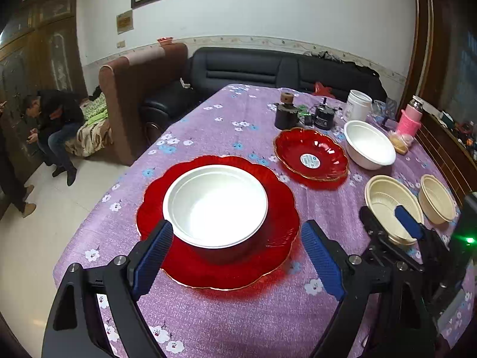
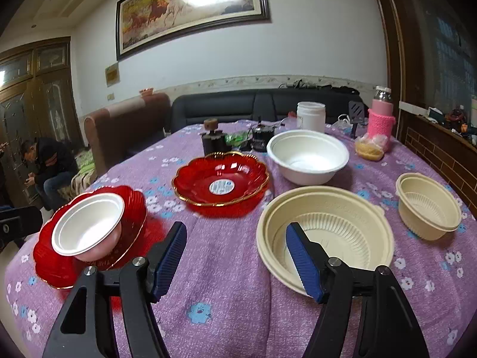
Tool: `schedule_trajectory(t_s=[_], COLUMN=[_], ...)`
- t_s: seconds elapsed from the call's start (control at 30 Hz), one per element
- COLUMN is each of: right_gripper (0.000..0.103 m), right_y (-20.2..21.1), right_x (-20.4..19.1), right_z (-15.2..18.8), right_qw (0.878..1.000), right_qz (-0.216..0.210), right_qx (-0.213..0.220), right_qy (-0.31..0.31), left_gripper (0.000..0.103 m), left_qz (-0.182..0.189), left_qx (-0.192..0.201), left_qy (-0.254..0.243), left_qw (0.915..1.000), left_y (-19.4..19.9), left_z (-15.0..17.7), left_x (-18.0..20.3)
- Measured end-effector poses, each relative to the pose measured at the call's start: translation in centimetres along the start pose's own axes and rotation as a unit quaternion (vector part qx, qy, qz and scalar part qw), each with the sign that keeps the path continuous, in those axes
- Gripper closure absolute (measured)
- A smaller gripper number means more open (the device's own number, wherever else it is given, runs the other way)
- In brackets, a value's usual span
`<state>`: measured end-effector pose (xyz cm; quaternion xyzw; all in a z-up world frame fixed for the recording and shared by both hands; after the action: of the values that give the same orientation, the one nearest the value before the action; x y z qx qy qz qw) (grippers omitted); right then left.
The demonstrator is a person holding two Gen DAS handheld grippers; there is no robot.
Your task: Organize plates and bowls
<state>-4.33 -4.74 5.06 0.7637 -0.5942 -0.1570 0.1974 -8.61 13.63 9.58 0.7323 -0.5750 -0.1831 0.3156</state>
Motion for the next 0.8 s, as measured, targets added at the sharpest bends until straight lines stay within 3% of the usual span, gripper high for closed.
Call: schedule_trajectory(t_s=[0.17, 0.53, 0.7, 0.8], right_gripper=[0.029, 0.029, 0.029, 0.029], right_y=[-0.3, 2.5, 5.1, 5.7], right_x=[-0.2, -0.4, 4.8, 8.7], right_z=[0.2, -0.7, -1.2, -0.6], right_qw=[1.000, 0.998, 0.997, 0.995], right_qz=[0.001, 0.024, 0.023, 0.059], right_qx=[-0.009, 0.051, 0.049, 0.033], right_qy=[0.002, 0.021, -0.056, -0.071], left_gripper=[0.015, 0.015, 0.015, 0.015], left_qz=[0.006, 0.049, 0.056, 0.076], left_qx=[0.009, 0.030, 0.030, 0.013], left_qy=[0.016, 0.054, 0.043, 0.028], left_qw=[0.9998, 0.9969, 0.9971, 0.9966], left_y=[0.2, 1.9, 2.4, 1.7], left_z=[-0.2, 0.2, 0.5, 1.0], left_x=[-0.7, -1.9, -1.9, -0.6])
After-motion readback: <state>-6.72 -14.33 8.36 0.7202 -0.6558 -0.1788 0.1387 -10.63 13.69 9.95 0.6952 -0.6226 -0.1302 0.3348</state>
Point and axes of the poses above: each gripper's, at about its wrist camera, not at the fingertips, and y roughly against the way its jaws point, x to its right, z to its underside, the point moved 4 cm from there along -y, roughly the way its jaws point, and after that the axes turned 6 degrees about y, right-handed, at the moved point
